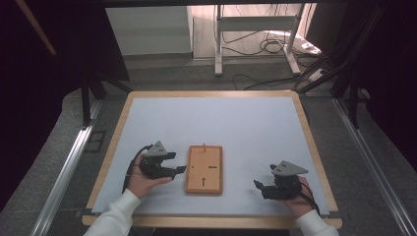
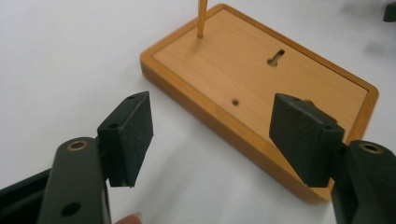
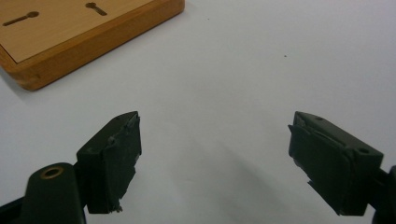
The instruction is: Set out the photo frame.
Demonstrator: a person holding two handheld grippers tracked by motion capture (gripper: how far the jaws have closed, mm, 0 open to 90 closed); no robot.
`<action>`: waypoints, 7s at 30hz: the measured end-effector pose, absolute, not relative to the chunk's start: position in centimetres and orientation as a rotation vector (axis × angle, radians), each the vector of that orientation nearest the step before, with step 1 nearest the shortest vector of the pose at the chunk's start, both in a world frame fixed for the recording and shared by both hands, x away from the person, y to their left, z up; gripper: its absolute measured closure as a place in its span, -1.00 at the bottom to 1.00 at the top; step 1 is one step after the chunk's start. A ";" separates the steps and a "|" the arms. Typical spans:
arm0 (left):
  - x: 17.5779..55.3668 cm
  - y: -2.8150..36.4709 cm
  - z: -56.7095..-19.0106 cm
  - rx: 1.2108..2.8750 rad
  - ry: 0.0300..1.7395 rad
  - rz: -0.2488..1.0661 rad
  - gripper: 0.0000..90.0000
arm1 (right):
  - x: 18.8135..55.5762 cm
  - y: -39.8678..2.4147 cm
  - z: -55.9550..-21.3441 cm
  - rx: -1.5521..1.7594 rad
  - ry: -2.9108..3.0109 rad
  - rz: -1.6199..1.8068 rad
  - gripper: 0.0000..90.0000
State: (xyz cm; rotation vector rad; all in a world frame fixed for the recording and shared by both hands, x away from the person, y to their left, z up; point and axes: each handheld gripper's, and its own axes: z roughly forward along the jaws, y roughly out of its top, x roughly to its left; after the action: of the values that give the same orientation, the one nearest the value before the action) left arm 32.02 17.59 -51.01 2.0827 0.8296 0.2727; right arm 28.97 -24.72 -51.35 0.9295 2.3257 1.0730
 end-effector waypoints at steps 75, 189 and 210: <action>41.4 9.9 -52.1 2.160 0.734 0.110 0.86 | 26.5 -19.5 -50.4 0.653 2.356 1.013 -0.65; 31.8 22.4 -53.2 2.078 0.978 0.263 -0.33 | 26.8 -8.8 -49.2 0.175 2.243 0.711 0.13; 32.0 22.5 -53.4 2.056 0.982 0.226 -0.32 | 29.9 -7.9 -46.1 0.166 2.305 0.694 0.29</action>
State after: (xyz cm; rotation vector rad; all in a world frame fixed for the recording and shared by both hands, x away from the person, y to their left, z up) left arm 31.96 22.50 -53.39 2.0555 0.9816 0.2261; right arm 29.85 -7.93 -46.07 0.1657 2.3055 0.6940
